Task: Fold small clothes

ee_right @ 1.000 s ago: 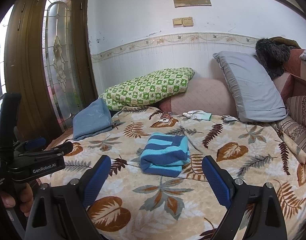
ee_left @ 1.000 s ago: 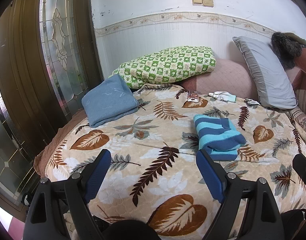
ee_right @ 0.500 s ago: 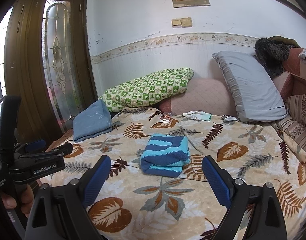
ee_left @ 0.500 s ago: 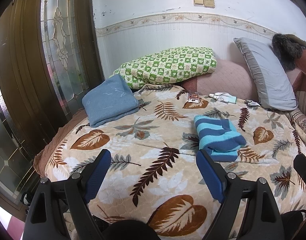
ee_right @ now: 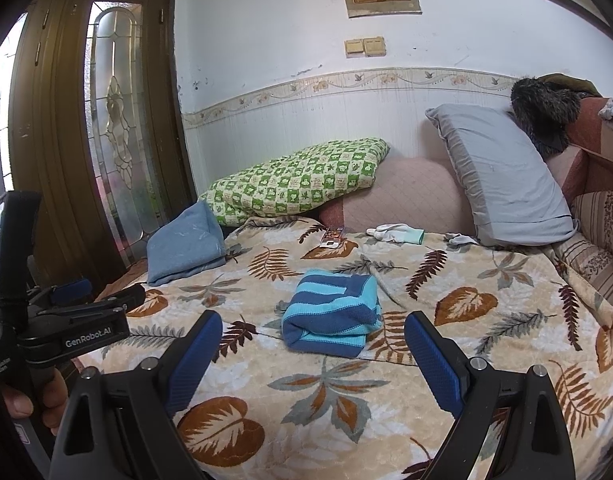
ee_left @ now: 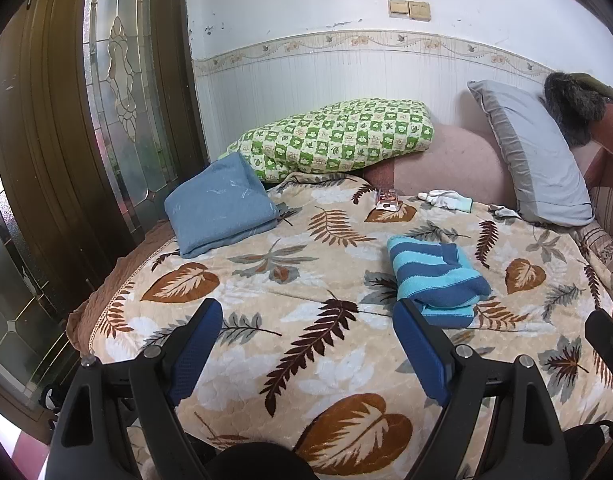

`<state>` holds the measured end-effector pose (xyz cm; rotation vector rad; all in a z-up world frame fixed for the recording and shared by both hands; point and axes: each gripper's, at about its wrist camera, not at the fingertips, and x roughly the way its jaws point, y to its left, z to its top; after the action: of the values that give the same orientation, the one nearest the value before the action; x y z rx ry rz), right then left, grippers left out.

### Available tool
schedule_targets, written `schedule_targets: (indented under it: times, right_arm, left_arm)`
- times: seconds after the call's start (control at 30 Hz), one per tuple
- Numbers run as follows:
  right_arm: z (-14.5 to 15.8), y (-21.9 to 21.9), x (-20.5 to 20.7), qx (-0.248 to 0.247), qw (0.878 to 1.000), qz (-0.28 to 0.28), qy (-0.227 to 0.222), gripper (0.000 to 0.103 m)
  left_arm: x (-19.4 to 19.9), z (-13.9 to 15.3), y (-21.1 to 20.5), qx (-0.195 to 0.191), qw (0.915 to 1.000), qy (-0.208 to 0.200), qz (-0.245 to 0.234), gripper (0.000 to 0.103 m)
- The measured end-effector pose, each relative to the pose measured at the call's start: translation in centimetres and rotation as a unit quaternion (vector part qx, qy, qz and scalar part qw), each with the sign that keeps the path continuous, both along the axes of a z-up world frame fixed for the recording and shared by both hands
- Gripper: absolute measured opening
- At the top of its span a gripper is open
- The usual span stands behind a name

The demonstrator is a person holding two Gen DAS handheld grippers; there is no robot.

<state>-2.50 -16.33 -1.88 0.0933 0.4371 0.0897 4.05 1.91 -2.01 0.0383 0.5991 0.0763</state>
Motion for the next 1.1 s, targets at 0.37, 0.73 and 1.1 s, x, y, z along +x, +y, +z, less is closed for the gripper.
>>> schedule_targets:
  times: [0.37,0.73,1.1]
  right_arm:
    - [0.38,0.23,0.07,0.0,1.0,0.002,-0.002,0.094]
    - [0.23,0.35,0.21,0.0,1.0,0.003,-0.001,0.094]
    - [0.0,0.18,0.52,0.002,1.0,0.004,0.002,0.094]
  left_arm:
    - [-0.19,0.33,-0.32,-0.001,1.0,-0.001,0.001,0.087]
    - [-0.19,0.14,-0.54,-0.001,1.0,-0.001,-0.002,0.087]
    - [-0.38,0.07,-1.0,-0.001,0.9998,-0.01,-0.016,0.087]
